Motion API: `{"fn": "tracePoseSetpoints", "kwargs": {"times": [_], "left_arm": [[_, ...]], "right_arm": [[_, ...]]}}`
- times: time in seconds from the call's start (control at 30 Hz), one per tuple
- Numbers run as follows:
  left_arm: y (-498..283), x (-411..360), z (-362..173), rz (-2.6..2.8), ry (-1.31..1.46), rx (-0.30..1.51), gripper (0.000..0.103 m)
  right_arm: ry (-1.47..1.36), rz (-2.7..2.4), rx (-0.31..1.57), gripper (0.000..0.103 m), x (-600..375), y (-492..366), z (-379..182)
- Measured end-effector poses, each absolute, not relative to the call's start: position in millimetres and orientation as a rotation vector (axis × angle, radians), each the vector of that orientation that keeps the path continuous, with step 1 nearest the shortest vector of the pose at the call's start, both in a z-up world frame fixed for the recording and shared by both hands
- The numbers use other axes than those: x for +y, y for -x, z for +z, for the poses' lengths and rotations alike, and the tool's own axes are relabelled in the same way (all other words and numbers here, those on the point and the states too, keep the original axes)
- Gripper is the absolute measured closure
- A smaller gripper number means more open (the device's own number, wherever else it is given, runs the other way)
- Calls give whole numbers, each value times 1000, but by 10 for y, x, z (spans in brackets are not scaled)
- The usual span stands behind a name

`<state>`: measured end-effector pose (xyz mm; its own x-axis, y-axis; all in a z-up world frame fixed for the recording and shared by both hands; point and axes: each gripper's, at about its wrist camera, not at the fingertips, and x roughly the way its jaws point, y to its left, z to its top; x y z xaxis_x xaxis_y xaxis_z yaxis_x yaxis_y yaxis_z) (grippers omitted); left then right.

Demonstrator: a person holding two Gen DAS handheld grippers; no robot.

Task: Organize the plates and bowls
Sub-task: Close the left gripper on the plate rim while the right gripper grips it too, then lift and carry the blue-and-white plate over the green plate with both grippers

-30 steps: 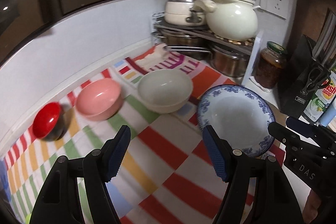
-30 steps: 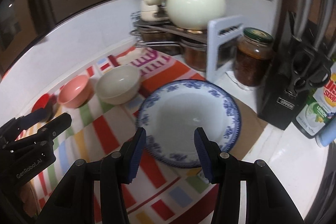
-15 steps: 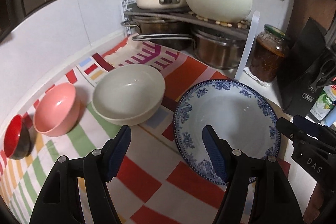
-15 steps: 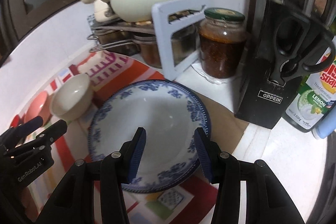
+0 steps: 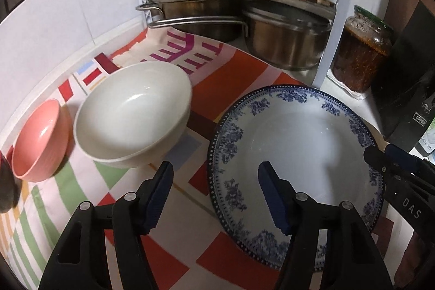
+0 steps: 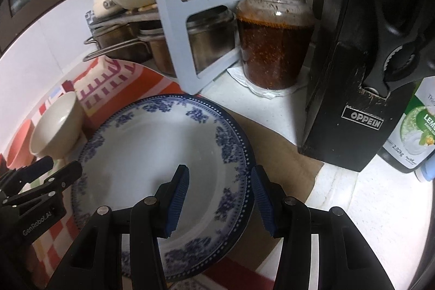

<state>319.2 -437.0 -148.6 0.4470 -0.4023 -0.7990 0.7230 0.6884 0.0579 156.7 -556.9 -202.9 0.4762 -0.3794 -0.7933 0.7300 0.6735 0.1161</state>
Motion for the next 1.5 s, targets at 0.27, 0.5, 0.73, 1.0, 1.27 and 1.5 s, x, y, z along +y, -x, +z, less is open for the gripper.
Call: {"fn": "tracePoseSetpoints", "kwargs": {"times": [0.27,0.5,0.73,1.0,1.27,1.5], "left_arm": [[-3297,-4469,-1620,-724,-420,883,44],[-3335,-4505,-1672,-732,-414,895,47],[-3359,-4548,-1729,-745,-404,915,60],[-3377,-4562,-1721,-741,-403,916,67],[-3331,-4510,-1653,-737,-409,899,68],[-3219,-4378,-1523,-738,-411,874,68]], "right_arm": [[-474,-732,834,54,-5682,-1639,-2149],[-461,-754,850,54,-5737,-1664,-2198],[-461,-744,870,55,-5798,-1701,-2279],[-454,-730,885,64,-5802,-1744,-2270],[-453,-721,908,64,-5748,-1721,-2210],[-420,-727,893,65,-5631,-1641,-2048]]}}
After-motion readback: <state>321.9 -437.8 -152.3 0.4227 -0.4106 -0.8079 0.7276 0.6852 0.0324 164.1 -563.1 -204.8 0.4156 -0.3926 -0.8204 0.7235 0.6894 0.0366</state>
